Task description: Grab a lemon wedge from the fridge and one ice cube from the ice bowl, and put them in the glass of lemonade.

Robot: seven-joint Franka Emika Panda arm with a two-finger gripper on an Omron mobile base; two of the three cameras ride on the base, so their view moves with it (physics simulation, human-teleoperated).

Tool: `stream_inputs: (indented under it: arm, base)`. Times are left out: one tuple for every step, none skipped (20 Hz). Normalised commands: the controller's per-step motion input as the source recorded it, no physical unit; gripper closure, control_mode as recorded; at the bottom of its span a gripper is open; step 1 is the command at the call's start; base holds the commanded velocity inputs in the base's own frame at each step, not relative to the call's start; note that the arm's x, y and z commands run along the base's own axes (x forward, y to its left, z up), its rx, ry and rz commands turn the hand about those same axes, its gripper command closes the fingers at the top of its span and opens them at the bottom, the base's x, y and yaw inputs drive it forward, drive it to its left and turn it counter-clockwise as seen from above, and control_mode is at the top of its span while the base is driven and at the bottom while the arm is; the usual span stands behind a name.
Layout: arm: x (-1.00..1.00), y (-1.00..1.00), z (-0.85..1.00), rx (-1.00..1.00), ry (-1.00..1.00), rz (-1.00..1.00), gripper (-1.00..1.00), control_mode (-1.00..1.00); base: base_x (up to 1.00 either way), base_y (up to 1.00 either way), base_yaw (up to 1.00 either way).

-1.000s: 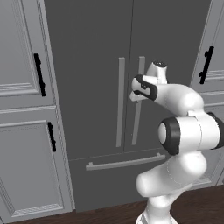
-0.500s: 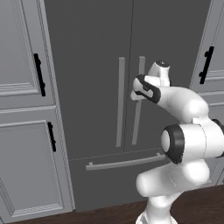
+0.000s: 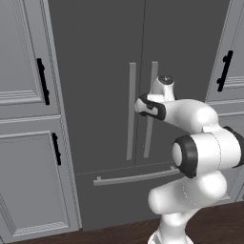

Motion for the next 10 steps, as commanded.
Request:
stream_inputs:
  arm:
    - [0.21, 0.0, -0.26, 0.0, 0.0, -0.15, -1.0, -1.0]
    - [0.16, 0.0, -0.34, 0.0, -0.01, -0.13, -1.0, -1.0]
    - [0.09, 0.0, -0.44, 0.0, -0.08, -0.13, -1.0, -1.0]
    - [0.07, 0.0, -0.44, 0.0, -0.12, -0.12, -1.0, -1.0]
    - [0.09, 0.0, -0.44, 0.0, -0.16, -0.13, -1.0, -1.0]
    - [0.19, 0.0, -0.44, 0.0, -0.15, -0.12, -1.0, -1.0]
    - [0.31, 0.0, -0.34, 0.0, -0.15, -0.11, -1.0, -1.0]
    - [0.41, 0.0, -0.16, 0.0, -0.09, -0.08, -1.0, -1.0]
    - [0.46, 0.0, 0.0, 0.0, -0.04, -0.05, -1.0, -1.0]
    - [0.45, 0.0, 0.0, 0.0, -0.02, -0.02, -1.0, -1.0]
  base:
    - [0.0, 0.0, 0.0]
    - [0.0, 0.0, 0.0]
    - [0.0, 0.0, 0.0]
    - [0.0, 0.0, 0.0]
    - [0.0, 0.0, 0.0]
    - [0.0, 0.0, 0.0]
    - [0.0, 0.0, 0.0]
    - [0.0, 0.0, 0.0]
    - [0.0, 0.0, 0.0]
    - [0.0, 0.0, 0.0]
